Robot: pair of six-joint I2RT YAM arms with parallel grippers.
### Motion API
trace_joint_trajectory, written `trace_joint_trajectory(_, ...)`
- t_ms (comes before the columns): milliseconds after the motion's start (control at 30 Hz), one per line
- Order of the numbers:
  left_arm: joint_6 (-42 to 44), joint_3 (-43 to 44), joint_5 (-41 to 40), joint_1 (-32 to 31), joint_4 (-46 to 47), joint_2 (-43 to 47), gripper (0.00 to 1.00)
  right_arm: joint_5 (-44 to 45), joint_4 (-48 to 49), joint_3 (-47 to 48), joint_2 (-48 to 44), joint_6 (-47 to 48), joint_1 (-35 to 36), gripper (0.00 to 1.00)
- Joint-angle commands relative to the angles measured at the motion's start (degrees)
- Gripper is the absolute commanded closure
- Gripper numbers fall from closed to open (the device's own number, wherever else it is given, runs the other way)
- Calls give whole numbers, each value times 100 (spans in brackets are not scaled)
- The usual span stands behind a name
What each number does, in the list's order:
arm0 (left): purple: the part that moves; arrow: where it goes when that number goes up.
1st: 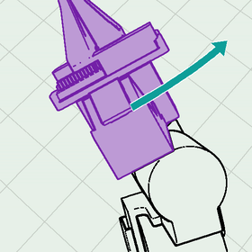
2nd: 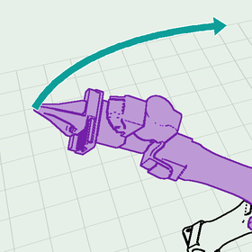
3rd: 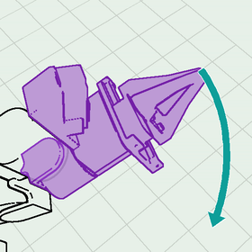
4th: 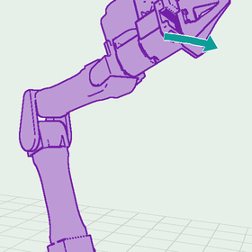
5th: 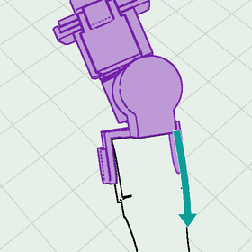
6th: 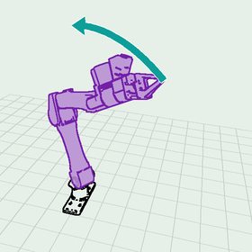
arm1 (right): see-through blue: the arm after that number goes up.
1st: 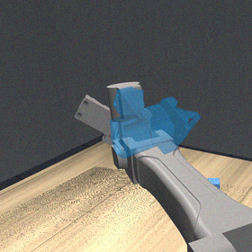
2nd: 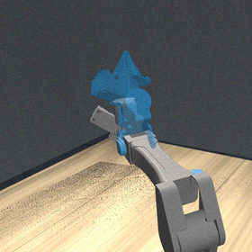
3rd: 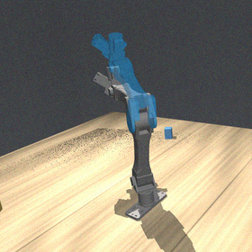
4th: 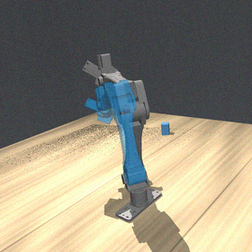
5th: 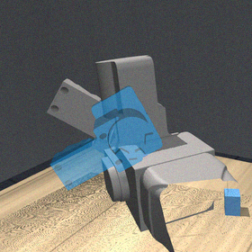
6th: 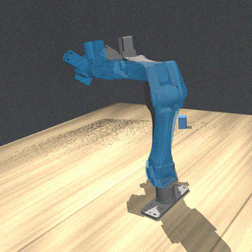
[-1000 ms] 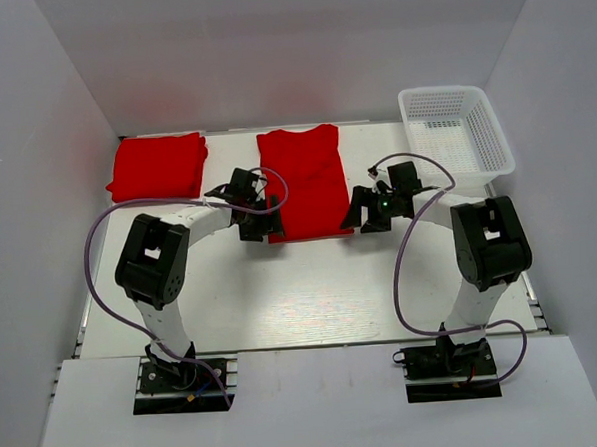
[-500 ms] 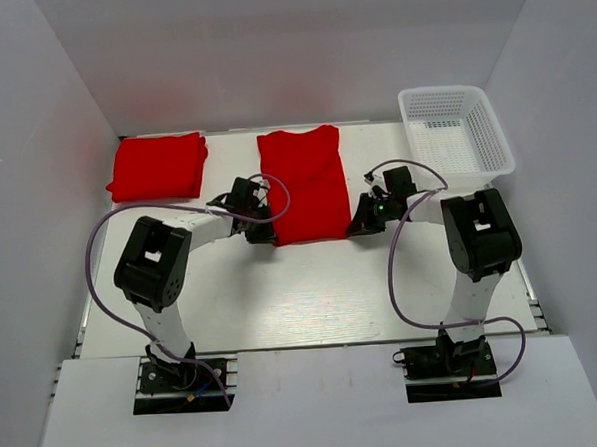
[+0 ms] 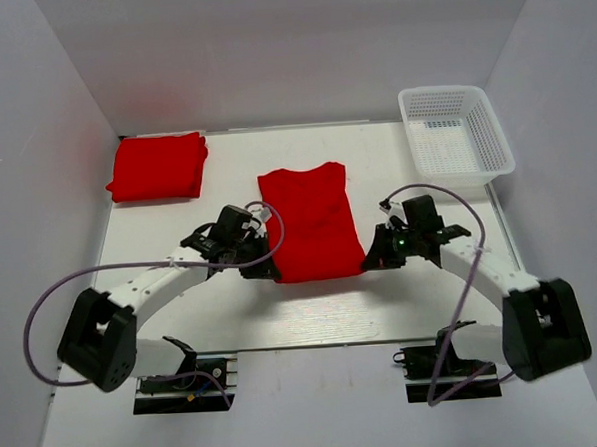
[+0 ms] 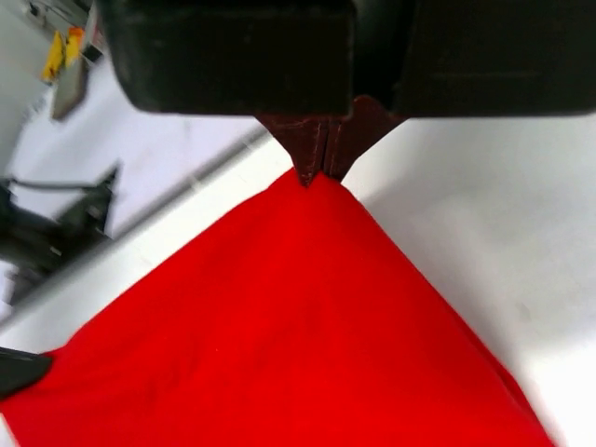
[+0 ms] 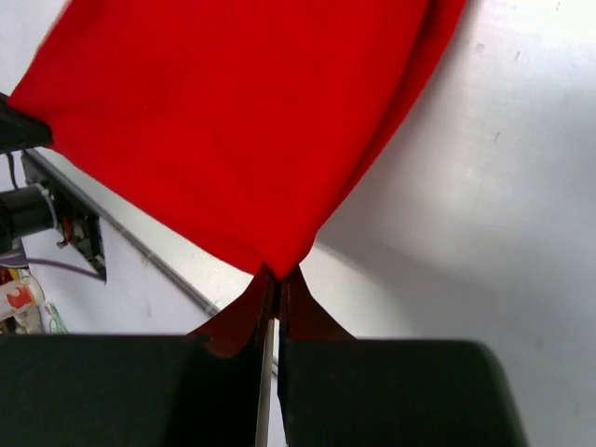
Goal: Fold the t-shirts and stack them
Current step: Grab one side of the 2/3 rectangular tshirt with both arms, then fold the long partially folded tshirt into a neat square
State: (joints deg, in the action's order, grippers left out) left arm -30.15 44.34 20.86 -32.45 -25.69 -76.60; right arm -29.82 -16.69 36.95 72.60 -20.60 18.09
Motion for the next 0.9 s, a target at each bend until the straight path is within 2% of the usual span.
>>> trace_joint_trajectory(0, -114, 215, 279, -42, -786, 766, 100, 283, -1186, 127, -894, -67, 55, 100)
trace_joint_trajectory(100, -61, 619, 77, -42, -1139, 1050, 100, 477, -1679, 540, -1326, -93, 46, 100)
trace_joint_trajectory(267, -8, 1331, -143, -42, -1341, 867, 100, 434, -1496, 1208, -1266, -58, 46, 100)
trace_joint_trajectory(433, -95, 1920, -679, 45, -1395, 305, 100, 837, -1056, 2024, -416, 12, 20, 100)
trace_joint_trajectory(633, -341, 2825, -1795, 229, -1614, -487, 100, 1347, -898, 2956, 570, 152, -24, 100)
trace_joint_trajectory(867, -43, 3765, -2034, 590, -1482, -1383, 100, 1418, -836, 4065, 1826, 250, -112, 100)
